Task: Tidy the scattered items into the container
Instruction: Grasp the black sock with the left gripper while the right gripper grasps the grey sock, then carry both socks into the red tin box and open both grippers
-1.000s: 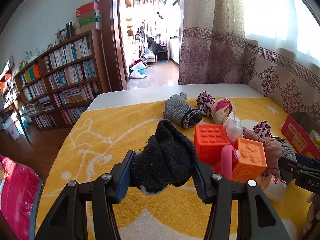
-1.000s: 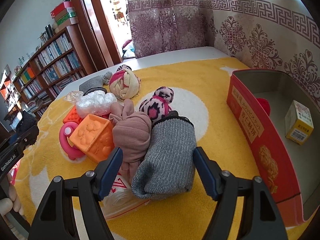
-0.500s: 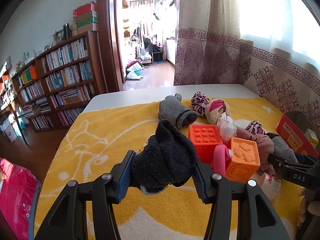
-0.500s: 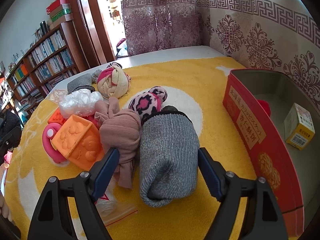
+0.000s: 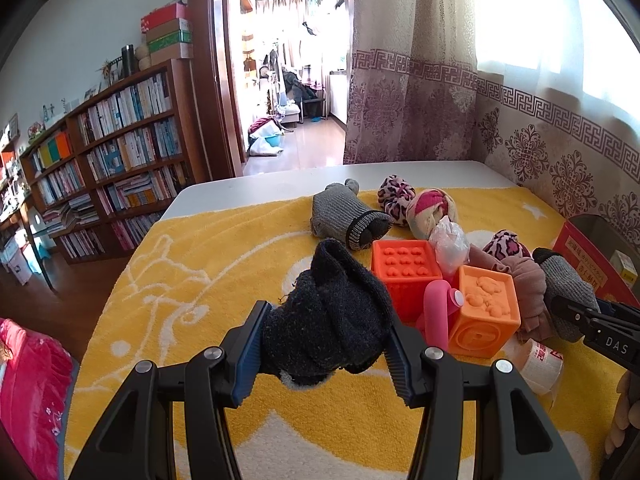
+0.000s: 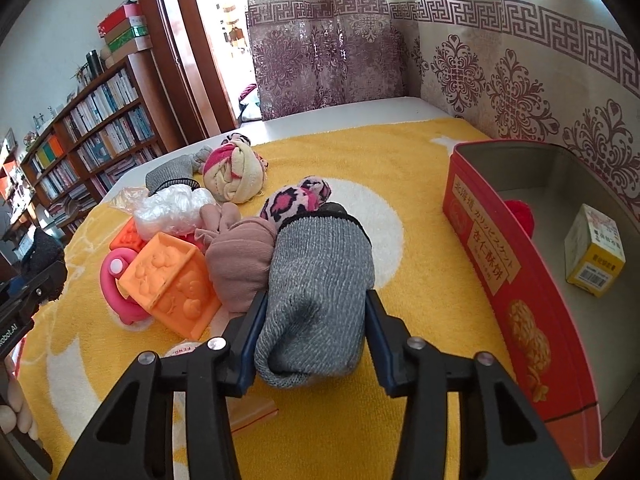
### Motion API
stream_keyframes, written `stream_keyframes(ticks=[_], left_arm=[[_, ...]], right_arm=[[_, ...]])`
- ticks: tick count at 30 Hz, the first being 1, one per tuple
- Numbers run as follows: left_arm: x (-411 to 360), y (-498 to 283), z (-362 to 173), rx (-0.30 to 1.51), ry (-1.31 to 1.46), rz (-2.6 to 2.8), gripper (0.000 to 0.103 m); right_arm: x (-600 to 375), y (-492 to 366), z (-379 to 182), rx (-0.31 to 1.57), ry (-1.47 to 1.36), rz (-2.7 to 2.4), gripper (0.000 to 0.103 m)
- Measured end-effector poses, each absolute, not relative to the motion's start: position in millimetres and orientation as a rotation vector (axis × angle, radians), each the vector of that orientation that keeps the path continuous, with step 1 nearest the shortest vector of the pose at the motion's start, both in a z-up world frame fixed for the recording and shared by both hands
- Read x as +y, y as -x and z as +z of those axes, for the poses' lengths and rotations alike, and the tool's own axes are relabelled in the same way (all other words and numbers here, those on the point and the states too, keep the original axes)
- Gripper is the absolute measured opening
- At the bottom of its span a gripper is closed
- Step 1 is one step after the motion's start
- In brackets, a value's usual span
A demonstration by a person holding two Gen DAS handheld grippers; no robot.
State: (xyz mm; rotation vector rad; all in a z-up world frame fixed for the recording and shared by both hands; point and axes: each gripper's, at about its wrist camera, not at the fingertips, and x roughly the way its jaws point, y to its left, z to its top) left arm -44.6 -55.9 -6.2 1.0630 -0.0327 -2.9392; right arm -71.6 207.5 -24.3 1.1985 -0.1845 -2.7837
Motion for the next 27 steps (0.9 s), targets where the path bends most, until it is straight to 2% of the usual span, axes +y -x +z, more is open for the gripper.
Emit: stream_keyframes(ticks=[16,27], left_arm=[[-42.0,38.8,-1.8,-0.089,-1.037,-2.960,0.055],[-28.6,33.5,3.8,-0.134,-1.016,-2.971,0.055]], right_arm=[[228.1,34.2,23.8,-0.232,-0.987,-2.894,0.050],[265.3,15.1,34.8,-0.308,-0.941,-2.986,0.050]])
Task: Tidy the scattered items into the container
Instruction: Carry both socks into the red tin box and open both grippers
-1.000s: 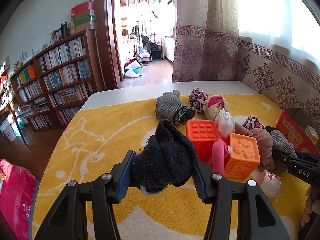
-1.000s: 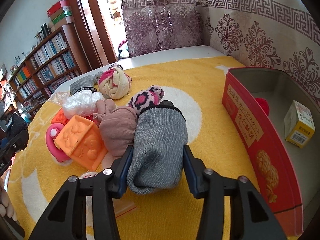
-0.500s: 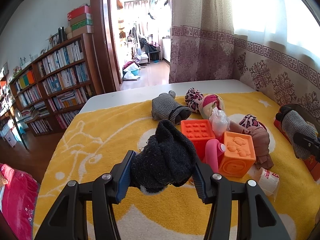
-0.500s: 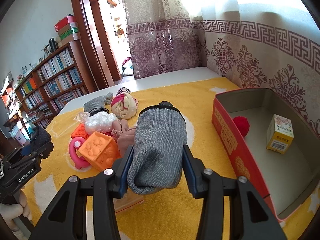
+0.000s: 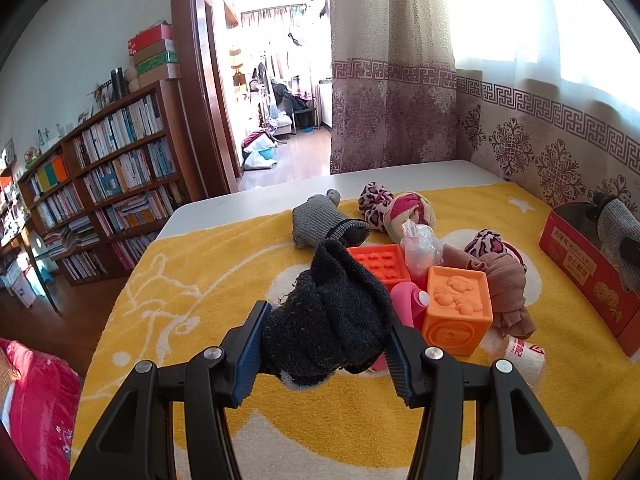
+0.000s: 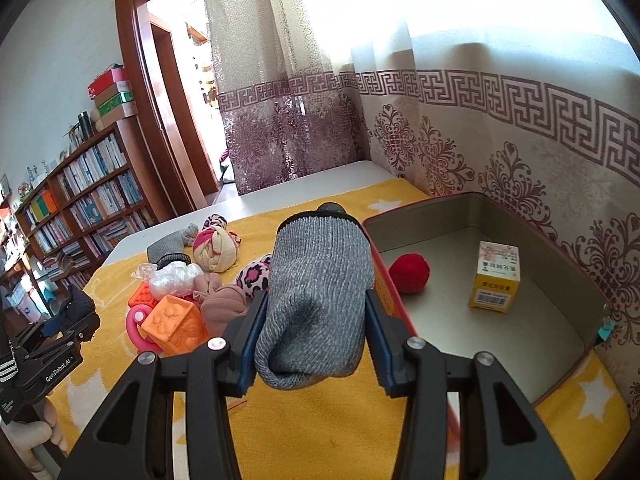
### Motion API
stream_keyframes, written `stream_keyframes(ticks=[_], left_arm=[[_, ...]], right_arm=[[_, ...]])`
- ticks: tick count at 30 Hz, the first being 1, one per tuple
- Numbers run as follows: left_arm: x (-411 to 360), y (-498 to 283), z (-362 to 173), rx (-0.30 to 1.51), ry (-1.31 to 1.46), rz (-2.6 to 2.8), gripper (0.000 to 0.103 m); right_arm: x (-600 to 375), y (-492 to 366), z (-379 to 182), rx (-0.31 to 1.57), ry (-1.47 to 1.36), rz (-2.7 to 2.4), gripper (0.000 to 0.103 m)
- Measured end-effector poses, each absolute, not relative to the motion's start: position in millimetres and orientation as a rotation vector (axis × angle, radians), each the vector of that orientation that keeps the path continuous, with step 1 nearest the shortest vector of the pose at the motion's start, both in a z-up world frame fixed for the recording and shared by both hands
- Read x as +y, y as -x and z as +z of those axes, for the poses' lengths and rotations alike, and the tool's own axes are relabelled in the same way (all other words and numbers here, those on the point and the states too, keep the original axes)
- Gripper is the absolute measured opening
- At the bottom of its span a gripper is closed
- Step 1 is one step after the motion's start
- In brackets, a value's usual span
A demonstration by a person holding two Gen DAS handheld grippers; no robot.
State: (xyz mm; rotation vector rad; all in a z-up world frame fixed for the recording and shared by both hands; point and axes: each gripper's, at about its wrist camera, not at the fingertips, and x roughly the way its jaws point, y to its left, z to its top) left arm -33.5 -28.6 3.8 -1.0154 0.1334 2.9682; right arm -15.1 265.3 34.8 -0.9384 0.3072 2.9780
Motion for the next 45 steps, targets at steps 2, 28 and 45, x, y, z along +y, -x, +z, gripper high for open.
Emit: stream_keyframes(ticks=[2,28,45], left_arm=[[-26.0,32.8,4.2,0.135,1.016,2.966,0.055],[76.4,33.1,22.9,0.246,0.970,2.845,0.055],[207.0,35.7,41.2,0.143,0.951,2.465,0.055]], right_arm=[[273.9,11.5,36.4,0.325,0.918,2.965,0.050],[376.5,-9.4,34.8,0.481,0.826,2.824,0.054],[427.6,-30.7,53.0,0.570,0.670,2.803,0.061]])
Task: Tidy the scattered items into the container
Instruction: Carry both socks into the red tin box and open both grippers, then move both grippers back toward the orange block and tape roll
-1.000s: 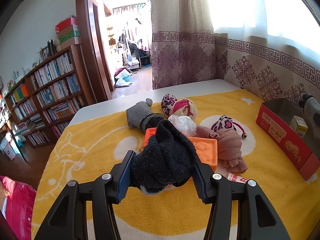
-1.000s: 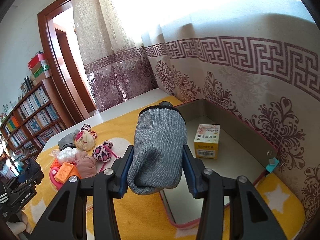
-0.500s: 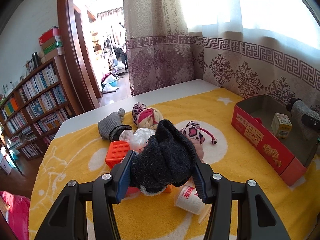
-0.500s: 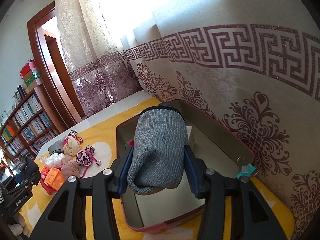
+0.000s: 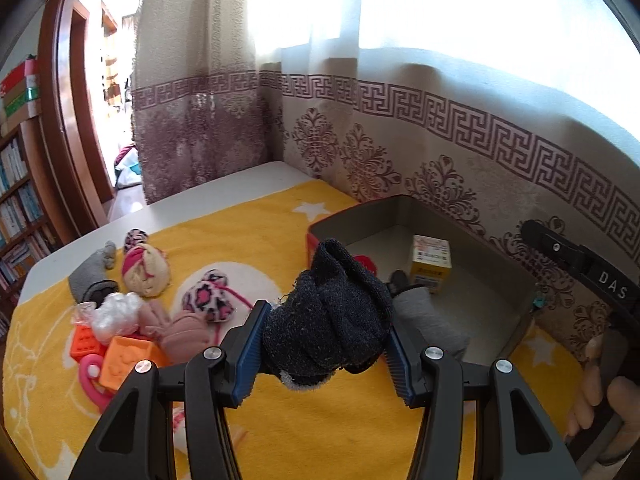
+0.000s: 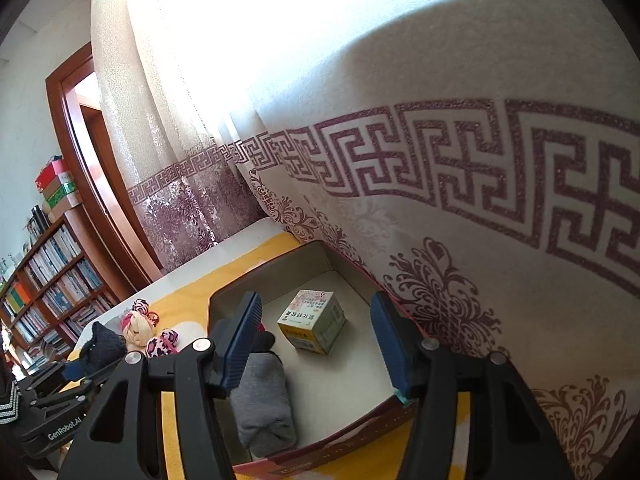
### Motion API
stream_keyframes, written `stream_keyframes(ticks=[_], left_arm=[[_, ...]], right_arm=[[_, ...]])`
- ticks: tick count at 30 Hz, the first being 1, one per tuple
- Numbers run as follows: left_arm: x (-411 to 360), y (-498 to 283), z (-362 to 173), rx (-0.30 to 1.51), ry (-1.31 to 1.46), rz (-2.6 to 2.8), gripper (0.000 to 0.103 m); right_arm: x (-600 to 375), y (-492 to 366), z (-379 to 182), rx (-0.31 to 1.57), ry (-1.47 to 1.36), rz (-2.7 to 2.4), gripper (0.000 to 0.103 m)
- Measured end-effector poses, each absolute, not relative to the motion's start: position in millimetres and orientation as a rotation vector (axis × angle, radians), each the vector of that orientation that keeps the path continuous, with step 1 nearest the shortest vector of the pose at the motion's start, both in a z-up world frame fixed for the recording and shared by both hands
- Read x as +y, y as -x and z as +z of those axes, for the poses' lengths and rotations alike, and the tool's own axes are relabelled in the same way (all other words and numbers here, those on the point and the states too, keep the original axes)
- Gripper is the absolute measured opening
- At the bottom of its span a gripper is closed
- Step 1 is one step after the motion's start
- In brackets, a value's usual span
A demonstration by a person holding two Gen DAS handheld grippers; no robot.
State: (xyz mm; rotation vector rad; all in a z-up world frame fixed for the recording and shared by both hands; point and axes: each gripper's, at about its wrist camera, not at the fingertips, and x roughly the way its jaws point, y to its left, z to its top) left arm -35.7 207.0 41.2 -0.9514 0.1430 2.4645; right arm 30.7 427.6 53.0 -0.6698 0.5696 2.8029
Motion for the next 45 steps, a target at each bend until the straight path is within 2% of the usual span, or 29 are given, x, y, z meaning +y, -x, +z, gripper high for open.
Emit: stream_keyframes(ticks=[8,9,10,11,17,28,45], left_arm=[[262.1,37.0,42.5,0.078,0.955,2.227,0.058],[265.8,38.9,41.1,0.059,0.962,2.204,0.062],[268.8,40.5,39.7,0.037,0.968,2.182,0.077],[269.8,41.4,38.5,0.016,0.969,2.170,0.082],[257.2,40.1,36.0,0.002,0.968,2.200,0.082],[186.9,55.9,32.6,-0.038,1.052,2.407,0.082],[42.1,62.5,39.1,-0.279,1.063,2.667,0.082]], right_arm=[[437.7,-38.2,58.7,0.595,0.631,2.788,0.061],[437.0,-38.8,59.4,0.591,0.628,2.789,0.061],[436.0,-39.1,60.0,0.586,0.624,2.789,0.061],[435.0,-39.2,60.4,0.581,0.621,2.790,0.061],[430.7,-36.1,58.5,0.571,0.631,2.793,0.061],[403.4,-29.5,52.1,0.517,0.685,2.852,0.061],[308.9,-12.8,38.9,0.480,0.940,3.100,0.061]])
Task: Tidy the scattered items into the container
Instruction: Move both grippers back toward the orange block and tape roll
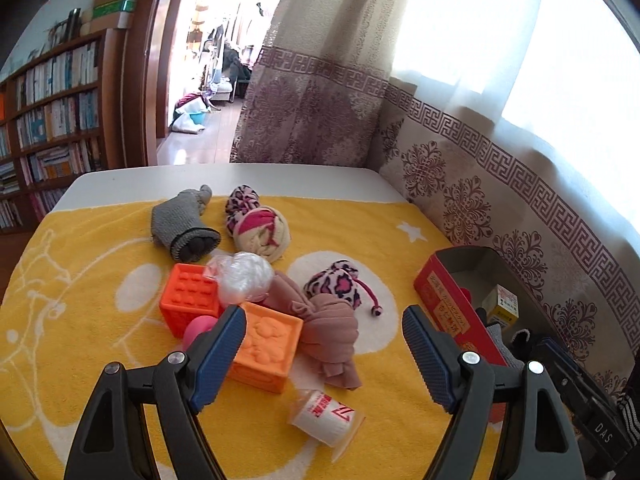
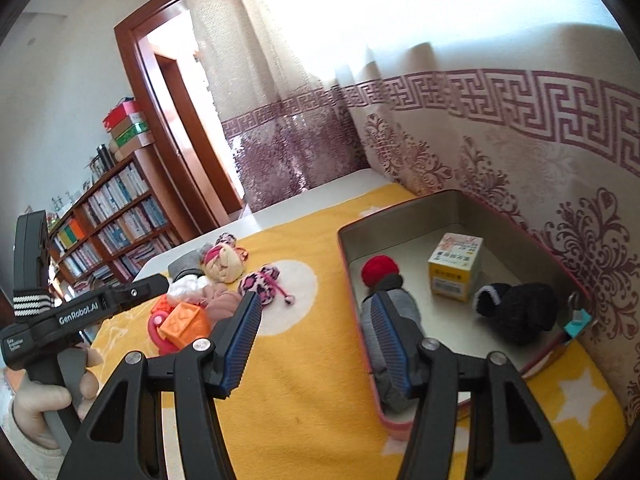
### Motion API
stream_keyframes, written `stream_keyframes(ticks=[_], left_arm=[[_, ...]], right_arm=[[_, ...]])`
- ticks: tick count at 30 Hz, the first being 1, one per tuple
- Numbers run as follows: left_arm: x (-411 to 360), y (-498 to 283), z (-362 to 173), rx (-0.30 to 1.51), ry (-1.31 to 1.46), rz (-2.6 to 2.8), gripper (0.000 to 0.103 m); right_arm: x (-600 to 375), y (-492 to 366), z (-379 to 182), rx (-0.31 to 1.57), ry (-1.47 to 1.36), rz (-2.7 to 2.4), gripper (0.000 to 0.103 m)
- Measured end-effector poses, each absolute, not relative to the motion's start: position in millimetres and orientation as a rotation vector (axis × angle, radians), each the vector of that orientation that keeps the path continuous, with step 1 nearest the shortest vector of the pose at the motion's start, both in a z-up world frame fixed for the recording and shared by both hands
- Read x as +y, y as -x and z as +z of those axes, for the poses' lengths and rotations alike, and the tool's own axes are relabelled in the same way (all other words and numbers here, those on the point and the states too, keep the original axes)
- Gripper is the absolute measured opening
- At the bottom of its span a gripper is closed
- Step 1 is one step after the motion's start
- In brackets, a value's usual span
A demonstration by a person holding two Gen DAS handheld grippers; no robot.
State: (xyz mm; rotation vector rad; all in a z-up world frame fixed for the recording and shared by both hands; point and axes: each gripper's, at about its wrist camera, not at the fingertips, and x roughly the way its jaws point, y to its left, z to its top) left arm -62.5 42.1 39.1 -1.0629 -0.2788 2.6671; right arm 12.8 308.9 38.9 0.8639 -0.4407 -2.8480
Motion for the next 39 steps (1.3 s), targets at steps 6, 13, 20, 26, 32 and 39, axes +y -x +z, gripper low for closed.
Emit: stream_keyframes(ticks=[6,13,20,26,32,39], left_arm=[[10.3,59.5,31.1,-0.333,1.084,2.694,0.082],[-11.7,58.7,15.0,-0.382,1.125,2.691,0.082],[-31.3,59.6,4.1,-0.436,1.154,2.698,0.082],[-36.4,60.7,1.5,-0.453,1.161,2.696,0.082],[-33.2,63.4,-5.8,-0.438,1.194,2.682,0.082],[-20.1,63.6,-11.0,-0.370,1.189,2.643,0.082]], right_arm=[[265.5,-1.1,27.7,-0.356,-0.931,-2.718,0.061],[219.6,9.8,15.4,-0.216,-0.990,-2.628,0.061],[181.6,21.3,-7.7,-0.092,-1.047,-2.538,0.061],[163.2,35.5,-23.8,-0.005,-1.109,-2.499,0.061],[159.8,45.9,-38.9,0.020,-1.186,-2.447,0.059],[166.4,36.1,-31.7,0.056,-1.146,-2.519,0.044]])
